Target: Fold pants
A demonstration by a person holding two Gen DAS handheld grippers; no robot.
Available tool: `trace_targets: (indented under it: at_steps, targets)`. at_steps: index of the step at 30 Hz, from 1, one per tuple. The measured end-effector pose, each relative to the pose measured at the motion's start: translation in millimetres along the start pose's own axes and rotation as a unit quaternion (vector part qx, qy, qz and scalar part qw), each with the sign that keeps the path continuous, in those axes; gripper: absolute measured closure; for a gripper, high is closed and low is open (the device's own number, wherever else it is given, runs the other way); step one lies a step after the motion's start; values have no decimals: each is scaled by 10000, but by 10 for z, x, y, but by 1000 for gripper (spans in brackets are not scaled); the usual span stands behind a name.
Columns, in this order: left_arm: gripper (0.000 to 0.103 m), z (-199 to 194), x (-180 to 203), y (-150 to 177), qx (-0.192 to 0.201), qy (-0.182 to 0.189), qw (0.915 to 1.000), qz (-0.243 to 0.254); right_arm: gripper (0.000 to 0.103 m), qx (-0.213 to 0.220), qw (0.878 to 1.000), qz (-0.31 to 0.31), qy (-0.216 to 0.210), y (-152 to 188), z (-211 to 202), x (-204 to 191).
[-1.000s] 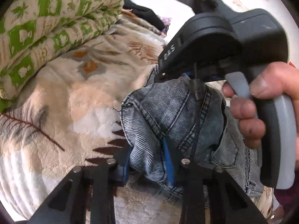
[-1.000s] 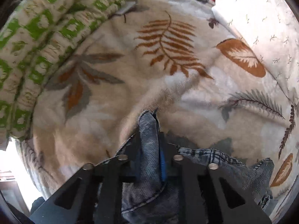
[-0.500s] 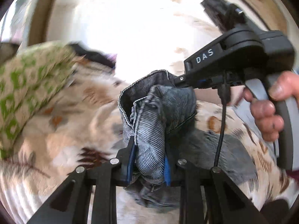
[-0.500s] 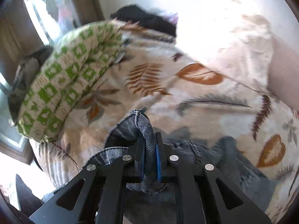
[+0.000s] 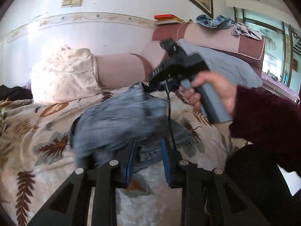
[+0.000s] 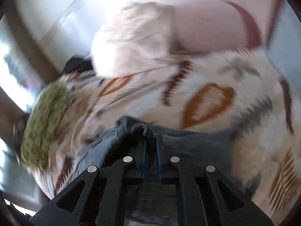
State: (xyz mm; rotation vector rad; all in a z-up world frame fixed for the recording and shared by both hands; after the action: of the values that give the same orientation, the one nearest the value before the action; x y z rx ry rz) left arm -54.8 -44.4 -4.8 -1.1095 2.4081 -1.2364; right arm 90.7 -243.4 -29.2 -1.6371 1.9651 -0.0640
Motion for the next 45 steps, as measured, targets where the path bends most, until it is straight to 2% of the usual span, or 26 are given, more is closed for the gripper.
trace_targets:
  at_steps: [2,3,6,8,10,13,14,15,19,21,22,25,29,31,33,35,38,39,42,44,45]
  targets:
    - [75,-9,-83,-96,37,-57,9999,-76,95,115,9994,334,2,-16,24,306]
    - [72,-20,-161,-165,70,-100,9998,-178,95,205,9984,522,-34,-23,26,453]
    - [72,80,-359,-358,15,-441,9986,-280,95,405,9905,1250,-393,6,122,922]
    - [72,256,-403,-453,-114,-637,9978,-141,94,170,9857,1583,-548,28,281,1134]
    - [72,502,-386,-495,-312,-724,9969,25,91,13,9845,1626,-659,-15,359,1168]
    - [72,990,-248,-425,-981,-826,9911,354,85,45,9874,1509,-471,-54,335,1153]
    - [72,1133,-180,-370,-1164,-898,9880,473,72,-9,9868,1575,-371,-50,327,1180]
    - [70,1252,-109,-311,-1281,-914,9859,563,66,-34,9861,1636,-291,-40,304,1209]
    - [70,1559,93,-153,-1546,-1325,9744,951,64,281,9871,1578,-56,-25,8,1313]
    - [70,1628,85,-156,-1631,-1294,9744,846,57,517,9883,1432,-32,-3,-182,1310]
    - [70,1648,63,-166,-1693,-1217,9753,727,57,594,9890,1348,-126,23,-272,1285]
    - [70,1735,6,-176,-1818,-1026,9769,456,55,743,9890,1132,-599,84,-429,1179]
    - [70,1773,49,-162,-1783,-1153,9759,506,54,890,9821,856,-1424,138,-532,928]
    - [70,1699,40,-198,-1724,-1147,9772,464,54,854,9801,805,-1602,108,-459,814]
    - [67,1478,28,-283,-1529,-939,9831,371,54,768,9834,756,-1459,102,-364,747]
    - [65,1159,10,-424,-1068,-750,9908,358,52,727,9876,610,-1253,106,-294,670]
    - [46,813,-183,-674,-597,-1146,9907,425,53,711,9912,276,-1082,137,-277,529]
    - [45,788,-308,-756,-568,-1298,9894,313,53,745,9921,166,-998,143,-282,480]
    - [45,1017,-622,-855,-871,-1562,9839,-78,53,783,9935,-51,-821,164,-246,364]
    - [45,1300,-732,-811,-1269,-1566,9792,-250,53,775,9944,-111,-713,162,-185,322]
    - [45,1447,-769,-757,-1495,-1675,9741,-280,53,741,9951,-147,-630,163,-141,302]
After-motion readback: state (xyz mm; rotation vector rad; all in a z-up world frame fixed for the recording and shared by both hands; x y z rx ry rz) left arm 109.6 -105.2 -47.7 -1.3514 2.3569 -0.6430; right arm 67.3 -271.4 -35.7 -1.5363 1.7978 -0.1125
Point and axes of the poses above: each gripper's, at about its wrist camera, not at the fingertips, and z roughly the way its jaws point, x to its right, y to its underside, the point moved 5 cm from there along z, roughly the way its jaws point, and after that the axes turned 9 degrees about -x, right-handed, at the moved point
